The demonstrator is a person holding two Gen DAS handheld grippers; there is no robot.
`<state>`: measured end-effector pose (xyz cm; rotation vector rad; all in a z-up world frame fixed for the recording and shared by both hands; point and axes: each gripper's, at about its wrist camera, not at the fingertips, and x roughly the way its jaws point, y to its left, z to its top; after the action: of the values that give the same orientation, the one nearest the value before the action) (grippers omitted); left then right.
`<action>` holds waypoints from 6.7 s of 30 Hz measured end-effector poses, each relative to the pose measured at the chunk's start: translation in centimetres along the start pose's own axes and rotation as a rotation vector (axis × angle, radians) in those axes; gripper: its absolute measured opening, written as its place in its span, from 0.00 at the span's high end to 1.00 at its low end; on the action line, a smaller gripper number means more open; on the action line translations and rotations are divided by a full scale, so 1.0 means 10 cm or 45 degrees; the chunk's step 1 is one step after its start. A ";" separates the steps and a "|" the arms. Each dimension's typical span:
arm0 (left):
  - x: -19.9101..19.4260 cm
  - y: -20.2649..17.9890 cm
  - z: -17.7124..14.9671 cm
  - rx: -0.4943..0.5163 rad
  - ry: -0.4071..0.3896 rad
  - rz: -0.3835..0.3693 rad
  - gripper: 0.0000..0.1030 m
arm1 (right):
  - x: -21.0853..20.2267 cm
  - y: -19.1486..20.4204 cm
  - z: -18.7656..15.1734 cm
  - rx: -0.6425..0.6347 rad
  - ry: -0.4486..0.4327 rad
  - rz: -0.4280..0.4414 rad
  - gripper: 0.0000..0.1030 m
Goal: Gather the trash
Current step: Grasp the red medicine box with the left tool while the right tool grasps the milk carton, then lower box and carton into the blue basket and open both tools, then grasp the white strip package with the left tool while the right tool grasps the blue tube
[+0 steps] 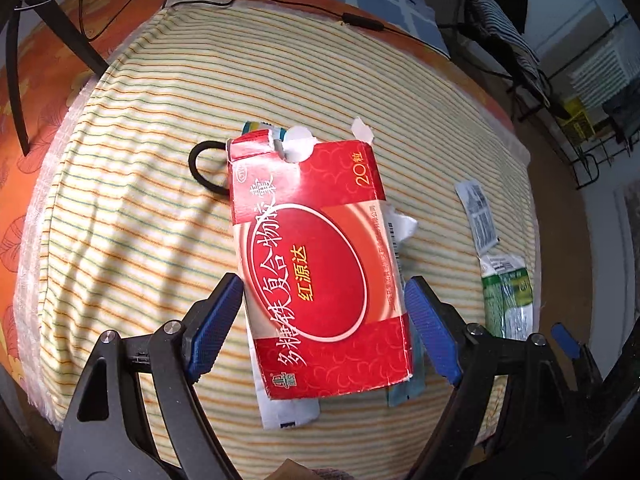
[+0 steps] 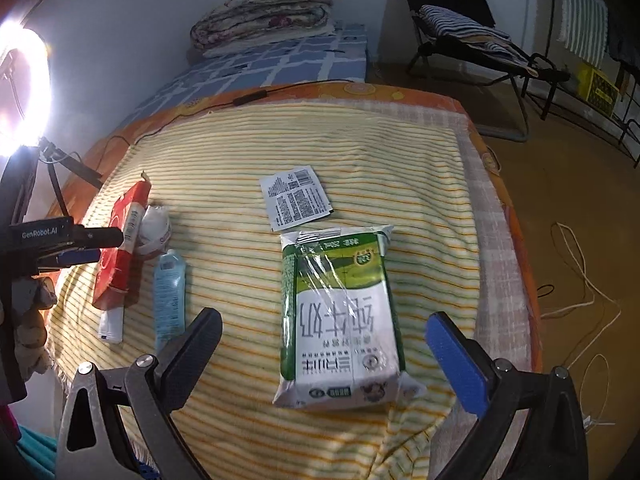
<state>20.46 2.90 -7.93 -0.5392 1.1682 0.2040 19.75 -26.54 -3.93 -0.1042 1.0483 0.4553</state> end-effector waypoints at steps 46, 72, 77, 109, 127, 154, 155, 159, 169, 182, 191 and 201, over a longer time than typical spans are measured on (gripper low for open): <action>-0.32 -0.11 -0.04 0.160 -0.148 -0.130 0.84 | 0.36 -0.01 0.03 -0.087 0.111 -0.153 0.20; -1.41 0.09 -0.67 0.300 -0.309 -0.269 0.85 | -0.62 0.24 -0.15 -0.050 -0.132 0.041 0.20; -1.52 0.22 -1.04 0.348 -0.282 -0.272 0.85 | -0.79 0.50 -0.44 -0.094 -0.132 0.129 0.20; -1.08 0.70 -2.70 0.479 -0.002 -0.184 0.85 | -0.47 1.49 -2.20 -0.383 0.236 0.361 0.20; -0.98 0.79 -2.69 0.462 0.013 -0.103 0.53 | -0.22 1.48 -2.26 -0.329 0.334 0.340 0.12; -1.11 0.63 -2.27 0.491 -0.083 -0.036 0.53 | -0.42 1.32 -1.94 -0.243 0.220 0.294 0.12; -1.12 0.60 -2.21 0.495 -0.088 -0.031 0.53 | -0.44 1.31 -1.90 -0.234 0.212 0.294 0.12; -1.15 0.53 -1.89 0.474 -0.094 -0.027 0.52 | -0.52 1.25 -1.69 -0.220 0.154 0.276 0.12; -0.96 0.41 -1.28 0.389 -0.069 -0.067 0.41 | -0.55 1.25 -1.11 -0.324 0.047 0.182 0.12; -0.39 0.37 -0.53 0.178 0.019 -0.118 0.41 | 0.01 1.12 -0.38 -0.236 0.101 0.250 0.13; -0.09 0.29 -0.29 0.130 0.021 -0.043 0.42 | 0.42 1.13 -0.16 -0.189 0.173 0.244 0.21; 0.10 0.25 -0.17 0.136 0.032 -0.006 0.69 | 0.69 1.24 -0.03 -0.190 0.197 0.207 0.28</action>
<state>18.38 4.04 -10.09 -0.4513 1.1950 0.1304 17.32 -13.26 -8.36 -0.1897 1.1788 0.6814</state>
